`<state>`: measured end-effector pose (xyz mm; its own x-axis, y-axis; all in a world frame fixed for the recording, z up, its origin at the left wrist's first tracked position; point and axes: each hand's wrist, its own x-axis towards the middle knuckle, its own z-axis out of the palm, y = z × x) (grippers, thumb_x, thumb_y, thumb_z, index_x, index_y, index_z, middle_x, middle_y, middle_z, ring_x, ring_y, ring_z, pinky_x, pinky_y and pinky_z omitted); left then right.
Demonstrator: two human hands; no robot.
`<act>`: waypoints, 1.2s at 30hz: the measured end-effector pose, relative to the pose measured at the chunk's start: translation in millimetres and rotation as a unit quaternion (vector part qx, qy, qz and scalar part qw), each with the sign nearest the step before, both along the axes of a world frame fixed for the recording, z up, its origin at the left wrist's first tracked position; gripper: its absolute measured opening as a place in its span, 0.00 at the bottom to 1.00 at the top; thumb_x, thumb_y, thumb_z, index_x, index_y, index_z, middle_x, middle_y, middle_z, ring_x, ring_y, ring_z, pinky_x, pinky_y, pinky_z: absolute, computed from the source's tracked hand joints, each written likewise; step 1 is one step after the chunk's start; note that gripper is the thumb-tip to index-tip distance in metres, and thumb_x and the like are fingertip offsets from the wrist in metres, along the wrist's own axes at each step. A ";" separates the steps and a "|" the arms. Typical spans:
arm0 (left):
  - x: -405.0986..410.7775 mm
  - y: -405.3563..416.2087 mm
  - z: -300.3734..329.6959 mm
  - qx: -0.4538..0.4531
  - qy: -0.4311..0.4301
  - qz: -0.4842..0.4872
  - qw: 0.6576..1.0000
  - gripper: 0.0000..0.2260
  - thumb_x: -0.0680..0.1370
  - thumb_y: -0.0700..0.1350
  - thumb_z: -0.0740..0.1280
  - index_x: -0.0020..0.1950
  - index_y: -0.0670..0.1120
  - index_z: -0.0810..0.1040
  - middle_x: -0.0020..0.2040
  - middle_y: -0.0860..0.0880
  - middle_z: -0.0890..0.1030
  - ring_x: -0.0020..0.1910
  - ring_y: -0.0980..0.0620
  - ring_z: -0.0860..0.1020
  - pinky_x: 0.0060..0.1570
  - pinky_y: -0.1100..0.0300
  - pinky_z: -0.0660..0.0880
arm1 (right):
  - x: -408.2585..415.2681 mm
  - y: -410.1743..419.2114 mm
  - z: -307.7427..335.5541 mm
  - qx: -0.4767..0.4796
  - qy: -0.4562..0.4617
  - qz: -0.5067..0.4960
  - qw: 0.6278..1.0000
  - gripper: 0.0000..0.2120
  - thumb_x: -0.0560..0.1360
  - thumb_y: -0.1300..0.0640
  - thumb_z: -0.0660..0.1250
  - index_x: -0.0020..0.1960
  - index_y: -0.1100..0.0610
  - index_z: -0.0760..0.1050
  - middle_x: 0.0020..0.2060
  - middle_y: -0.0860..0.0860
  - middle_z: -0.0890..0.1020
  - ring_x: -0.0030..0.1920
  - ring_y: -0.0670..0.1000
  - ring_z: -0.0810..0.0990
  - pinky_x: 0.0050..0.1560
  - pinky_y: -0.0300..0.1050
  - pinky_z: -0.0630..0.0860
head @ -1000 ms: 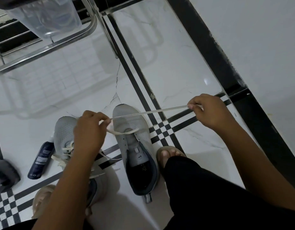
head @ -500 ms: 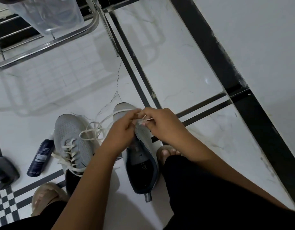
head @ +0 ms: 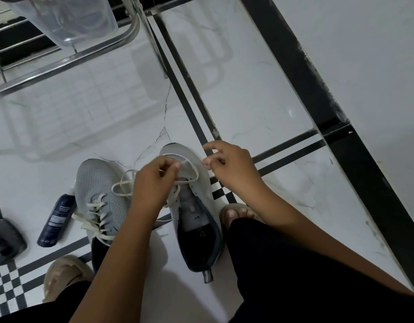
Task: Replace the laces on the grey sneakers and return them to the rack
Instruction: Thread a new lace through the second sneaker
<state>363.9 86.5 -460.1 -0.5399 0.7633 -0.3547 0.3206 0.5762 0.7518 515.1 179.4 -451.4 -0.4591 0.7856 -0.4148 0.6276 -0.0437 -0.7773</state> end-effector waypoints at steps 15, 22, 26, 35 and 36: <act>7.5 -4.4 -28.3 -0.138 0.146 -0.086 0.976 0.06 0.76 0.48 0.67 0.46 0.49 0.82 0.47 0.48 0.81 0.46 0.48 0.78 0.42 0.59 0.68 | -12.7 -24.2 -34.2 -0.089 -0.129 0.116 0.981 0.13 0.75 0.62 0.66 0.59 0.58 0.81 0.55 0.55 0.83 0.57 0.53 0.80 0.60 0.47 0.76; 13.9 -9.3 -43.5 -0.160 0.121 -0.076 0.977 0.07 0.74 0.48 0.67 0.37 0.50 0.78 0.40 0.49 0.79 0.39 0.50 0.78 0.37 0.58 0.69 | -0.8 -22.2 -46.7 -0.174 -0.067 0.029 0.982 0.14 0.75 0.61 0.69 0.60 0.57 0.80 0.56 0.52 0.83 0.58 0.49 0.80 0.63 0.41 0.73; 19.1 -5.7 -47.2 -0.163 0.141 -0.083 0.973 0.07 0.76 0.49 0.67 0.40 0.50 0.80 0.45 0.48 0.79 0.44 0.47 0.78 0.41 0.55 0.72 | -0.4 -22.4 -49.0 -0.174 -0.064 0.027 0.982 0.14 0.75 0.61 0.69 0.61 0.57 0.80 0.57 0.51 0.82 0.59 0.48 0.79 0.65 0.43 0.72; 38.8 -4.2 -48.5 -0.154 0.146 0.019 0.977 0.07 0.77 0.49 0.66 0.44 0.49 0.82 0.47 0.48 0.79 0.48 0.46 0.77 0.51 0.47 0.73 | -0.3 -24.4 -49.1 -0.153 -0.067 0.036 0.985 0.14 0.76 0.62 0.67 0.61 0.57 0.80 0.58 0.51 0.82 0.60 0.49 0.79 0.64 0.40 0.72; 42.6 -5.1 -49.4 -0.157 0.124 0.061 0.978 0.07 0.77 0.50 0.65 0.44 0.49 0.81 0.46 0.48 0.79 0.48 0.46 0.77 0.52 0.47 0.73 | -0.2 -24.6 -49.2 -0.155 -0.066 0.035 0.985 0.14 0.76 0.61 0.67 0.61 0.57 0.80 0.58 0.51 0.82 0.60 0.49 0.79 0.63 0.40 0.72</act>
<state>406.5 81.4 -509.5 -0.7194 0.5627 -0.4072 0.3852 0.8111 0.4402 514.9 154.8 -500.6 -0.4332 0.5807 -0.6892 0.7327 -0.2185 -0.6446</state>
